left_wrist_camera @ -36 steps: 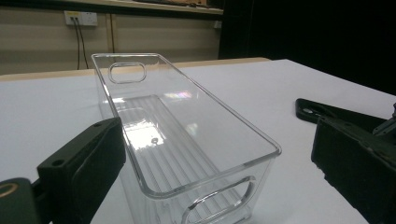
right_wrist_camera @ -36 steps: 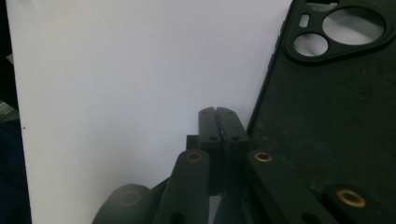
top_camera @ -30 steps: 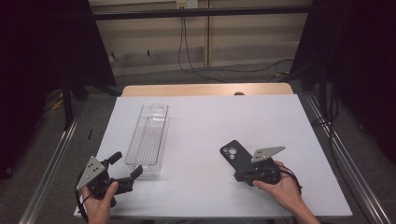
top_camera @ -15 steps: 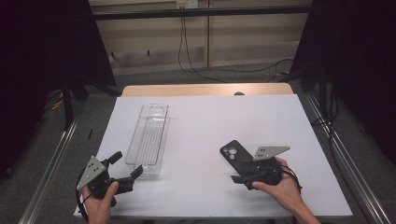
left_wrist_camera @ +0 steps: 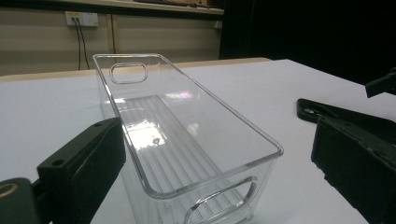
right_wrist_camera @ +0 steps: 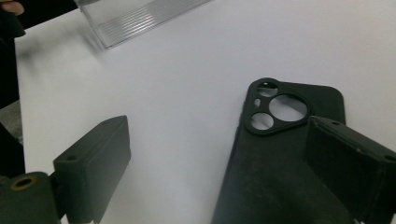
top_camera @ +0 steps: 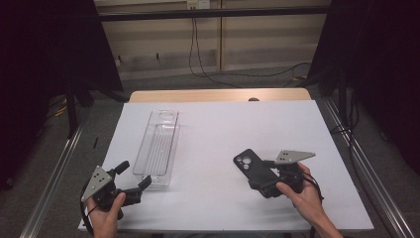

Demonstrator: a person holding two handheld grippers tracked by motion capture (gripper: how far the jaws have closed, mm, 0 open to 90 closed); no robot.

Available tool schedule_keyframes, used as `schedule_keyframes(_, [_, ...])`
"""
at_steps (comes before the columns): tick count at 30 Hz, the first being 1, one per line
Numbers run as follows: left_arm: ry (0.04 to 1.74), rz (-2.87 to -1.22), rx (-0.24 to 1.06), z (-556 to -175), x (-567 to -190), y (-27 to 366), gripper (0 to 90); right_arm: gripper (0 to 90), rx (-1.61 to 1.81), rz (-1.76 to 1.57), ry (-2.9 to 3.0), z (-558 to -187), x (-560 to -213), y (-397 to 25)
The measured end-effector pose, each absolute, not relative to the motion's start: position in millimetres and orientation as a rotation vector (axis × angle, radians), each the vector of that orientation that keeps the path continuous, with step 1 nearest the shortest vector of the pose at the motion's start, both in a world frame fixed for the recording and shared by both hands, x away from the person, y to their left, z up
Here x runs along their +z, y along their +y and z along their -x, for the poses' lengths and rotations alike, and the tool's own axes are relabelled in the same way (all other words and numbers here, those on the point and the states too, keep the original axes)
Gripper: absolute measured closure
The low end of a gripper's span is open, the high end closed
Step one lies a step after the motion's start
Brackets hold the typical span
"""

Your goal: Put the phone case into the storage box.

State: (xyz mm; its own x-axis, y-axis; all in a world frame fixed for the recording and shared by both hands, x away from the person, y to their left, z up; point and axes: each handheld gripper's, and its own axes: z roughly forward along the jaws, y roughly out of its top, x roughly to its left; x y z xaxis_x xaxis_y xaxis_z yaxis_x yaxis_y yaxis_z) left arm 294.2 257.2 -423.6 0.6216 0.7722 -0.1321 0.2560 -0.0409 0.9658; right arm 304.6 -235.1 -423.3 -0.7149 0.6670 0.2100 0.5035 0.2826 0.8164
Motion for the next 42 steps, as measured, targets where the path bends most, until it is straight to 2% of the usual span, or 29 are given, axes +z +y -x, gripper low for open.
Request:
schedule_keyframes(6, [0.871,-1.604,0.522,-294,-423,258,3.0,8.1,1.351,-1.150,2.333,-313,-418,-243])
schedule_keyframes(8, [0.872,-1.604,0.524,-294,-423,259,3.0,4.1,1.295,-1.218,2.324,-318,-418,-249])
schedule_keyframes(28, [0.871,-1.595,0.518,-295,-423,259,3.0,5.2,0.924,-1.320,2.575,-359,-432,-232])
schedule_keyframes(42, [0.865,-1.607,0.517,-296,-423,258,3.0,5.3,0.783,-1.336,2.641,-364,-440,-221])
